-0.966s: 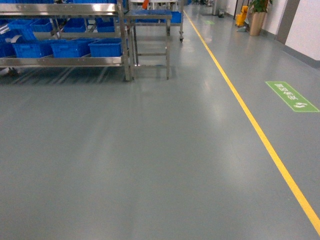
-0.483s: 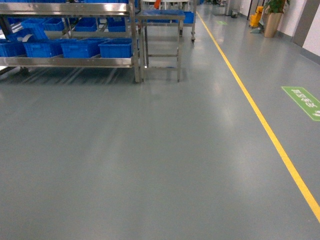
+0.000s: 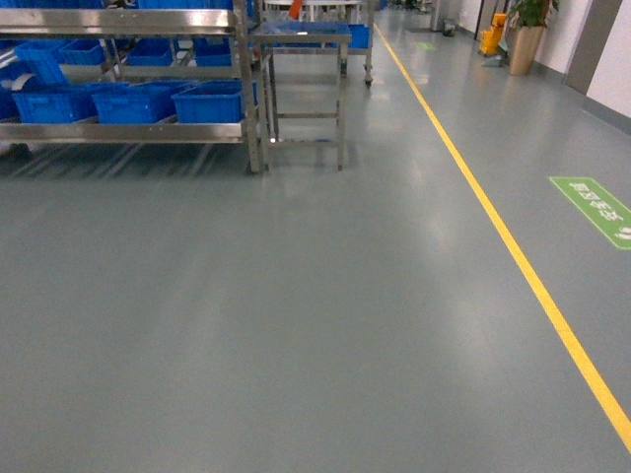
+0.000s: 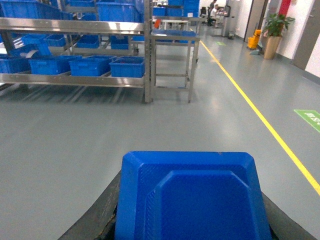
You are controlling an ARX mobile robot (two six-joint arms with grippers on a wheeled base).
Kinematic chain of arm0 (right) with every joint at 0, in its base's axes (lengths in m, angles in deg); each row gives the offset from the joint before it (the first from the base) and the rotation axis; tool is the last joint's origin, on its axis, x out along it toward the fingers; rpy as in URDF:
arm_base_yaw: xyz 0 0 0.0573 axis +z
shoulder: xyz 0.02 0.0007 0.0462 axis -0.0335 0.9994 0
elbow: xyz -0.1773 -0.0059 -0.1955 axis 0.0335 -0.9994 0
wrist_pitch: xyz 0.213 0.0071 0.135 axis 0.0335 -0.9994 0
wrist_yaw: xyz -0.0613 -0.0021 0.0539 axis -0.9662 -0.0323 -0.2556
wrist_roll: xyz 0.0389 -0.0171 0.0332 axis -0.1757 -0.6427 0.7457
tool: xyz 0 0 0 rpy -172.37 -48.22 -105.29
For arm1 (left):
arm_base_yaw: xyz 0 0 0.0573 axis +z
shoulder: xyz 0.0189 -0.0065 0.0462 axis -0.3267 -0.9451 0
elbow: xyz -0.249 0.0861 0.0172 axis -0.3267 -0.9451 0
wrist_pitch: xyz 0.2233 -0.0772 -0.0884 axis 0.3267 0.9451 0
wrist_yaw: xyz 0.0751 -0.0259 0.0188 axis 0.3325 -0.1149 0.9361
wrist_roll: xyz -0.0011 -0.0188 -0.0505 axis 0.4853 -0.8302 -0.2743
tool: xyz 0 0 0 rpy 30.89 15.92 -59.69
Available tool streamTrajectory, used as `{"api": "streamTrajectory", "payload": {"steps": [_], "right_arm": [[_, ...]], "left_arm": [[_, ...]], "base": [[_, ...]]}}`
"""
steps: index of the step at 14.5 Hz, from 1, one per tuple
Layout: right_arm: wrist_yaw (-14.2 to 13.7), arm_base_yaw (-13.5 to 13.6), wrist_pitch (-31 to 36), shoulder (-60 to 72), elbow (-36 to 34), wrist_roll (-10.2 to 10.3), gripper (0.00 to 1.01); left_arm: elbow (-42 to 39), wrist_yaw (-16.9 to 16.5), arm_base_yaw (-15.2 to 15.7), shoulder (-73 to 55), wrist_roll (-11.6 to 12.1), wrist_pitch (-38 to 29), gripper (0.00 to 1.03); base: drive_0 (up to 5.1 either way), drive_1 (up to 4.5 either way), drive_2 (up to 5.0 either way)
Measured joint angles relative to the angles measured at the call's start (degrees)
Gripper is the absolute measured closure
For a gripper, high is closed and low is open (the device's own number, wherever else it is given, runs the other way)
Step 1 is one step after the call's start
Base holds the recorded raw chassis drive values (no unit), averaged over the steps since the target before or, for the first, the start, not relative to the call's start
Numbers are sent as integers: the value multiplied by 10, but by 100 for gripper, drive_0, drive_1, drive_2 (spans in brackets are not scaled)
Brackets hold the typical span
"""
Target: Sort blue parts and orange caps into right shelf containers
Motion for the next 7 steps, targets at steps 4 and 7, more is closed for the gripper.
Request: {"api": "streamTrajectory", "payload": {"steps": [4,7], "right_arm": [[0,0,1,0,0,0,60],[0,0,2,0,0,0,60]], "left_arm": [[0,1,-2,0,0,0,60],[0,1,-2,0,0,-2,60]], "base": [[16,437,-405],[-2,419,-423]]}}
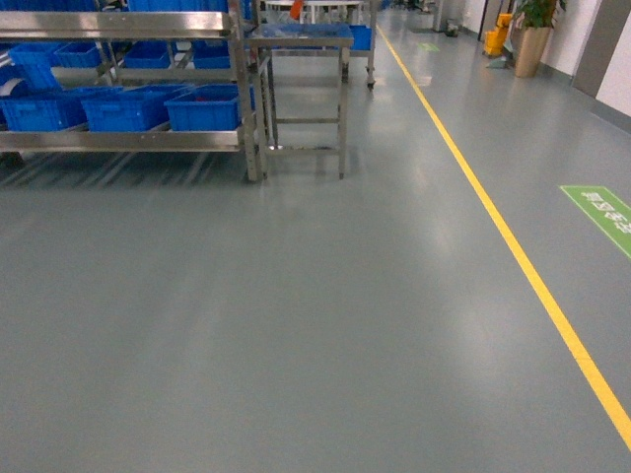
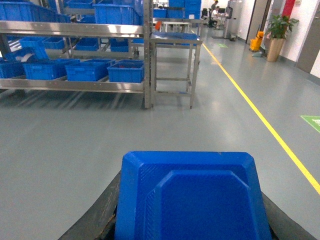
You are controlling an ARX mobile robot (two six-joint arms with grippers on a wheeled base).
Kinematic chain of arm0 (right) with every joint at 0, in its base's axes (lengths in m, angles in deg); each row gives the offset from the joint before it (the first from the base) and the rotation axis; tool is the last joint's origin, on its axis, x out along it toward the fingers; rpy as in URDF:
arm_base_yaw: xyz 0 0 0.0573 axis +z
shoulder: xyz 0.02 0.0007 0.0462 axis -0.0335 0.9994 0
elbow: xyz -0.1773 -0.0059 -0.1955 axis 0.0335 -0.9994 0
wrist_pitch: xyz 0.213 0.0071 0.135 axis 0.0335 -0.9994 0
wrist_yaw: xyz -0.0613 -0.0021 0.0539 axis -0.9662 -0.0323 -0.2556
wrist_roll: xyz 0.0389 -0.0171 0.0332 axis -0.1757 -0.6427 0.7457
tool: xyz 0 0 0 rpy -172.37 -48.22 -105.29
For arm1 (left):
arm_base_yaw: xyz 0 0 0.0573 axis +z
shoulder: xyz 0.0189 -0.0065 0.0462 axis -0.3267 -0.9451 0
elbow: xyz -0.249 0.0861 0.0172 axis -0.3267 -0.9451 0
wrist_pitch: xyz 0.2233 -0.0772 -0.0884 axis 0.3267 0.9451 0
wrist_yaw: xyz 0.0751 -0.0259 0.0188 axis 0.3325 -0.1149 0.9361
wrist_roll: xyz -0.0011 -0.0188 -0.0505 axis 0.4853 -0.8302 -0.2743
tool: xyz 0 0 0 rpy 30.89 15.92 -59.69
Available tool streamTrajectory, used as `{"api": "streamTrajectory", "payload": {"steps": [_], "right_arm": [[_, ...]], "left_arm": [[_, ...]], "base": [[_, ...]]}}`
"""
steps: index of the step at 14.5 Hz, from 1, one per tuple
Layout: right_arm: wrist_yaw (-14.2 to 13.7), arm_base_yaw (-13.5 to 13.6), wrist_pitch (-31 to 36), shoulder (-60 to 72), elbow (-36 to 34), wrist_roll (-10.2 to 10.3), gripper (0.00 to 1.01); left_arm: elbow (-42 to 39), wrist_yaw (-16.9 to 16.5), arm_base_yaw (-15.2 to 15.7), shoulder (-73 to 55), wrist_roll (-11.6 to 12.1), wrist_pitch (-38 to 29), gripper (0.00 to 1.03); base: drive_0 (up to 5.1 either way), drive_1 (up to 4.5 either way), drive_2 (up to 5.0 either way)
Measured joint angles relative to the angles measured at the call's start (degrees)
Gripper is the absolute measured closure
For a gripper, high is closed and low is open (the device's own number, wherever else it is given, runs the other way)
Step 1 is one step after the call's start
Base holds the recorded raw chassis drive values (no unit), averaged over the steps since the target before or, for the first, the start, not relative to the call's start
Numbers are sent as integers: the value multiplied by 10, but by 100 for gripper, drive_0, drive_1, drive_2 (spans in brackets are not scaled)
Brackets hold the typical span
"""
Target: Sort blue parts and orange caps into right shelf containers
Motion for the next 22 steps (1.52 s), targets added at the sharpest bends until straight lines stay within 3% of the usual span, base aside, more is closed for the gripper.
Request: {"api": "streamTrajectory", "payload": {"steps": [22], "right_arm": [[0,0,-1,0,0,0,60]], "left_arm": [[0,-1,0,0,0,2,60]], "base": [[3,425,-419]]}}
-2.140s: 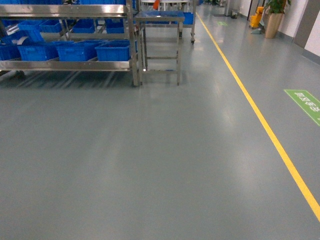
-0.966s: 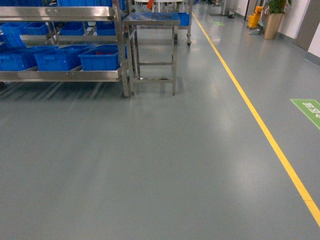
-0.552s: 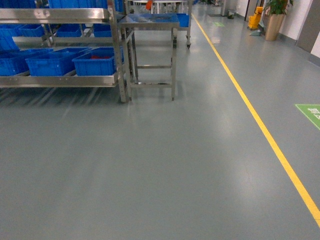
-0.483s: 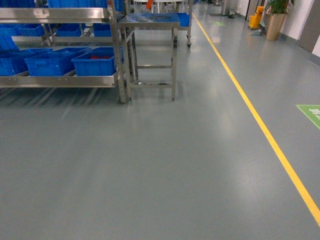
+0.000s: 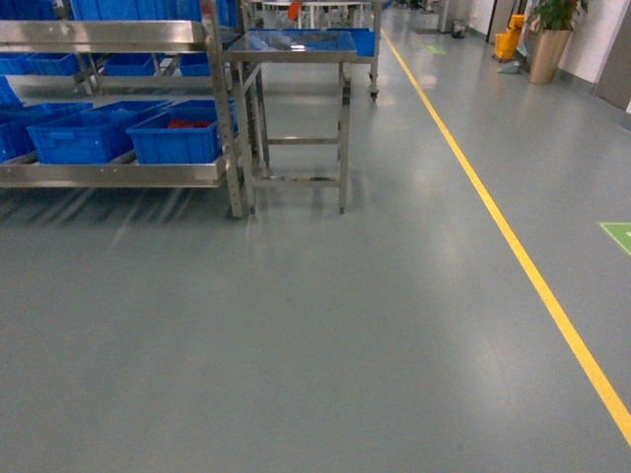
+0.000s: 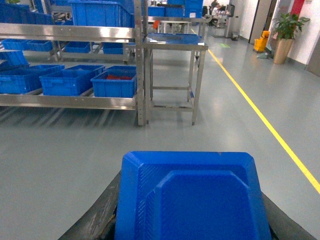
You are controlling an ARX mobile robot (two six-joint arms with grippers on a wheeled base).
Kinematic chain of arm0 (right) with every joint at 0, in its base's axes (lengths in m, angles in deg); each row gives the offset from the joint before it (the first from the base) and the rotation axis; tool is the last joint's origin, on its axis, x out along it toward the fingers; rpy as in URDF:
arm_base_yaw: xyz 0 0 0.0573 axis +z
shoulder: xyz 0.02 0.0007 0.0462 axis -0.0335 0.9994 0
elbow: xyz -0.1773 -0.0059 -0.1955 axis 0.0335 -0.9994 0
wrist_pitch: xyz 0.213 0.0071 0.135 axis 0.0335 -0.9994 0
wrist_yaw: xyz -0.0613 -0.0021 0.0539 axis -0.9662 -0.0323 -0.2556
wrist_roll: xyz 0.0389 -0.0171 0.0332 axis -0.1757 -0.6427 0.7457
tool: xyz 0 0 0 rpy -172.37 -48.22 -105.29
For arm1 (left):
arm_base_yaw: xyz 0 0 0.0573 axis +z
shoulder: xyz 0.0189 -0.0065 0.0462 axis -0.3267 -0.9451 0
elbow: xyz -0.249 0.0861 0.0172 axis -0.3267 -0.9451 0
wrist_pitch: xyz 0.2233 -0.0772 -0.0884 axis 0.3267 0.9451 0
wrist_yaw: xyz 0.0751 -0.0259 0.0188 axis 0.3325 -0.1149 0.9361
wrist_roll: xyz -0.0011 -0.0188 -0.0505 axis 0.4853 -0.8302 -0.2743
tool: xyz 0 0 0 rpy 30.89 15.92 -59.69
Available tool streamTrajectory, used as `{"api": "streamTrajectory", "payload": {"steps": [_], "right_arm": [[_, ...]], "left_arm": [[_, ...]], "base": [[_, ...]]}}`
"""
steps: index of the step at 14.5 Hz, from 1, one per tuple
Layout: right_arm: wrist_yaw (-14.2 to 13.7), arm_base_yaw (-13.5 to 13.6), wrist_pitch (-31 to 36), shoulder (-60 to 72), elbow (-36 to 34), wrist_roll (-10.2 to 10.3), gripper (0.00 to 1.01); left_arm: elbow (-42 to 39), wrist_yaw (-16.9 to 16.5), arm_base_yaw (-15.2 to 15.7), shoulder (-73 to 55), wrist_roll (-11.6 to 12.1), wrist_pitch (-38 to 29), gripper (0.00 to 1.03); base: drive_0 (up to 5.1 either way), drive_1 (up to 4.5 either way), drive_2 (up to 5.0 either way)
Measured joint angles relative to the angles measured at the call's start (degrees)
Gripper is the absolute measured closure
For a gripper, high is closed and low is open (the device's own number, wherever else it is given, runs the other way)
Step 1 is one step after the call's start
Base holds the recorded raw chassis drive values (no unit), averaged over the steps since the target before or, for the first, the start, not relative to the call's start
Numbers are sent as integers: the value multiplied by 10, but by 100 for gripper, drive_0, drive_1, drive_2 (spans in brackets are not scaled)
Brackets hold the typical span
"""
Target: Sort blue parts and orange caps into right shelf containers
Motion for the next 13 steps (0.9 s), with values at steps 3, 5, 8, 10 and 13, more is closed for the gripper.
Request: {"api": "streamTrajectory", "payload": {"steps": [3,5,8,10,13], "right_arm": [[0,0,-1,0,0,0,60],[0,0,-2,0,0,0,60],[0,0,0,0,0,0,60],[0,0,0,0,0,0,60],[0,0,-2,0,0,0,60]], "left_arm": [[0,0,0,0,0,1,60],[0,0,0,0,0,0,60],[0,0,0,0,0,-2,60],[0,0,0,0,0,-2,60],[0,0,0,0,0,-1,60]], "base": [[-7,416,-430],[-2,421,-425],[7,430,-415],[1,424,-422],[-6,417,-429]]}}
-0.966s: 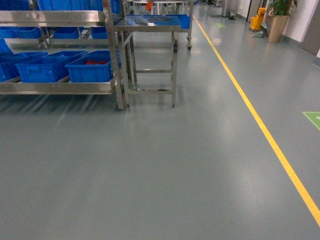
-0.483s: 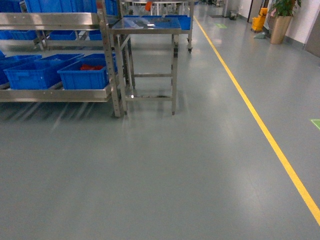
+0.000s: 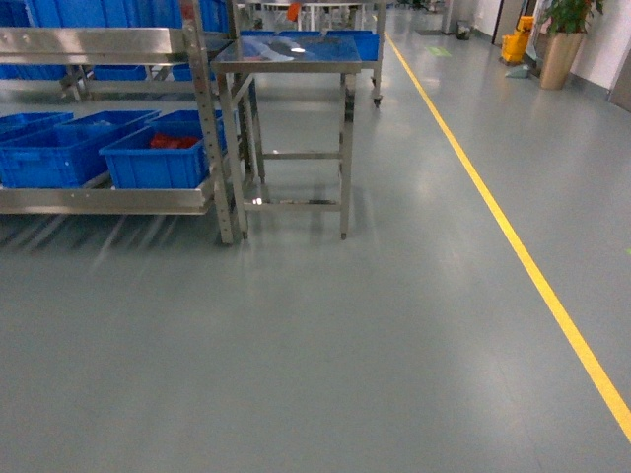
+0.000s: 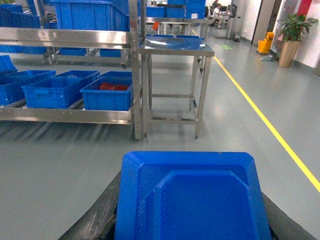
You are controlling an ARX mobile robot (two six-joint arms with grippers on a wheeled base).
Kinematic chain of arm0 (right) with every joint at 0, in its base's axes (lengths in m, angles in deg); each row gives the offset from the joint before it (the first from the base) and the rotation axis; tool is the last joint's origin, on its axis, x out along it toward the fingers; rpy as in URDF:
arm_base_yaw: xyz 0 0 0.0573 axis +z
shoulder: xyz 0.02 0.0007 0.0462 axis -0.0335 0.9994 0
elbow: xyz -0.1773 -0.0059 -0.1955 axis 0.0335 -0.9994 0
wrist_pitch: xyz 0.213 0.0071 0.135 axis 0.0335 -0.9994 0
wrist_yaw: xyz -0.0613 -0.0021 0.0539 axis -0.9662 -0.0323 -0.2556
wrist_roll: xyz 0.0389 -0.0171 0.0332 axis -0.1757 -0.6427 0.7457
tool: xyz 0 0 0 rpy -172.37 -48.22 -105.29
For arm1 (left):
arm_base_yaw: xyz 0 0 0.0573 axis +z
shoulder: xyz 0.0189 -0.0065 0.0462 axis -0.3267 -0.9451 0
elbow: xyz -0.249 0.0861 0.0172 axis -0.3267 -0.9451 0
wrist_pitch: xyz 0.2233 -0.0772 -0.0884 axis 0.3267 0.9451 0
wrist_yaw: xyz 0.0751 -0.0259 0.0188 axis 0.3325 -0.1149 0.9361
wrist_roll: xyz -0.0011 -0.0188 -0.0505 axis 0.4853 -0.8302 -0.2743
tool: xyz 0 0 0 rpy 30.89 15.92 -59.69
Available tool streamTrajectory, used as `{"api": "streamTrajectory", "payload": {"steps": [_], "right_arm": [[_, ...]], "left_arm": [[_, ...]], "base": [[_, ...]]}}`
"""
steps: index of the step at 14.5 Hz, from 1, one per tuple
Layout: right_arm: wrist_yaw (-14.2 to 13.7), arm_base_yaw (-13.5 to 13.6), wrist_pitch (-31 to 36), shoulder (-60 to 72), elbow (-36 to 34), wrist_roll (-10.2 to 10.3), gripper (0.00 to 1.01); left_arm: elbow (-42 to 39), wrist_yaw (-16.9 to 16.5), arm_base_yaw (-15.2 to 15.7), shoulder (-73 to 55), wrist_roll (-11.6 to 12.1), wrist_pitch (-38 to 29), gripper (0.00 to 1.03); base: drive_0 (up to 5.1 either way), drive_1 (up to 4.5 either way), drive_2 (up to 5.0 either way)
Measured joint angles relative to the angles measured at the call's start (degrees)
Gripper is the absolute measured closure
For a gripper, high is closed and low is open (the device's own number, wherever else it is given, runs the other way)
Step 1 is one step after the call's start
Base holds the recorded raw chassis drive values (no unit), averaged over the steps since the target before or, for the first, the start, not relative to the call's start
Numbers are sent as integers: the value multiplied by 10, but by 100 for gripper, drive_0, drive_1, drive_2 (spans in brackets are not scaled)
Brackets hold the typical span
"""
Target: Sort blue parts and orange caps into right shelf containers
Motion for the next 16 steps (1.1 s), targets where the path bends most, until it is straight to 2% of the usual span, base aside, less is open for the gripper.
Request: {"api": "streamTrajectory", "payload": {"steps": [16], "right_arm": [[0,0,-1,0,0,0,60]], "left_arm": [[0,0,0,0,0,1,60]], "base": [[-3,420,-426]]}}
